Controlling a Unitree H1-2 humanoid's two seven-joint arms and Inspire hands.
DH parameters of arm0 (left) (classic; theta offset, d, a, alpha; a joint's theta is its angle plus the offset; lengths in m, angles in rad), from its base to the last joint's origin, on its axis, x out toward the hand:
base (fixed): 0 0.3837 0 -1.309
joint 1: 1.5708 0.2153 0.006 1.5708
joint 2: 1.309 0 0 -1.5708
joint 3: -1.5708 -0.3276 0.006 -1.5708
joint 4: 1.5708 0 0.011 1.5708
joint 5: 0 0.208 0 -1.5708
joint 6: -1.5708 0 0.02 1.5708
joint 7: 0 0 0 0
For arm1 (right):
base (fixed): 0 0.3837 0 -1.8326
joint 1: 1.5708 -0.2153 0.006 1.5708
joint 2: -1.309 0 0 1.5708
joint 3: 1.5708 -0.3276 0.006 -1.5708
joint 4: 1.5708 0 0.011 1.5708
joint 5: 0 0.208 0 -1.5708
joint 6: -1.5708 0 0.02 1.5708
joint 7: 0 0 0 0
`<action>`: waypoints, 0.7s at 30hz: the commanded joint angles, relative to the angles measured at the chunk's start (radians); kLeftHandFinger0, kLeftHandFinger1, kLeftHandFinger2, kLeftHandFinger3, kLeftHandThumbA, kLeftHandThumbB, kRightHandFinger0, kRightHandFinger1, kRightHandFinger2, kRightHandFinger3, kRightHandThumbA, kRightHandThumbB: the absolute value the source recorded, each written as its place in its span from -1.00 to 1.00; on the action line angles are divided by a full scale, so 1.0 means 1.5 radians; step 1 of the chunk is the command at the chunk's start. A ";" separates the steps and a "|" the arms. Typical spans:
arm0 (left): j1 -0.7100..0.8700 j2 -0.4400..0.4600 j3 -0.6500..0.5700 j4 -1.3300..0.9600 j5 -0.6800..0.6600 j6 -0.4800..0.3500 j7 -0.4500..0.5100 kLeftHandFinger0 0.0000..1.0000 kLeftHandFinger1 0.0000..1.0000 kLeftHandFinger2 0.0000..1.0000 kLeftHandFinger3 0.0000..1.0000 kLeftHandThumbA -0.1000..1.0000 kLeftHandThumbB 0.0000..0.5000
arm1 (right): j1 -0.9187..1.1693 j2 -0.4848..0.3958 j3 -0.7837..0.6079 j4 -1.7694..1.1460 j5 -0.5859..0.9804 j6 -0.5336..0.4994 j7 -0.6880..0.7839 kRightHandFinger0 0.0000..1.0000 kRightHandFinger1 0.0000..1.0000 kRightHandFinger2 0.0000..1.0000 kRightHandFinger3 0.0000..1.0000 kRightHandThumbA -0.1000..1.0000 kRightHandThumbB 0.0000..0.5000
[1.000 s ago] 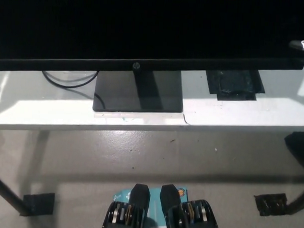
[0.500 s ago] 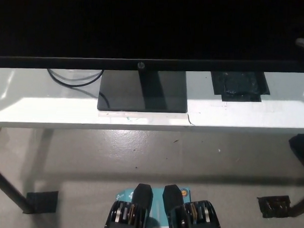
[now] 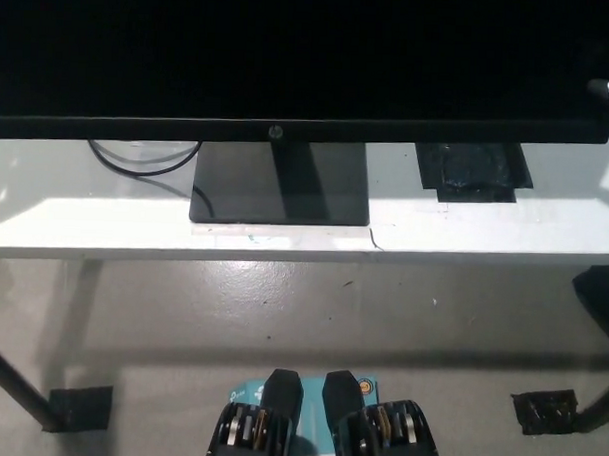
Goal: The monitor is placed at the center of the table and the robot uses both its hand to grab the left and right sides of the monitor to tilt the angle of the monitor downwards
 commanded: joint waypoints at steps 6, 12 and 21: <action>-0.088 0.006 -0.096 0.046 0.131 -0.095 -0.011 1.00 1.00 1.00 1.00 0.83 0.85 | -0.079 0.064 0.148 0.068 -0.152 -0.076 0.067 1.00 1.00 1.00 1.00 0.15 1.00; -0.183 -0.001 -0.187 0.142 0.257 -0.141 0.056 1.00 1.00 1.00 1.00 0.72 0.77 | -0.118 0.092 0.225 0.153 -0.271 -0.161 -0.024 1.00 1.00 1.00 1.00 0.10 1.00; -0.324 -0.025 -0.351 0.306 0.405 -0.168 0.178 1.00 1.00 1.00 1.00 0.76 0.74 | -0.183 0.109 0.263 0.198 -0.358 -0.191 -0.127 1.00 1.00 1.00 1.00 0.00 1.00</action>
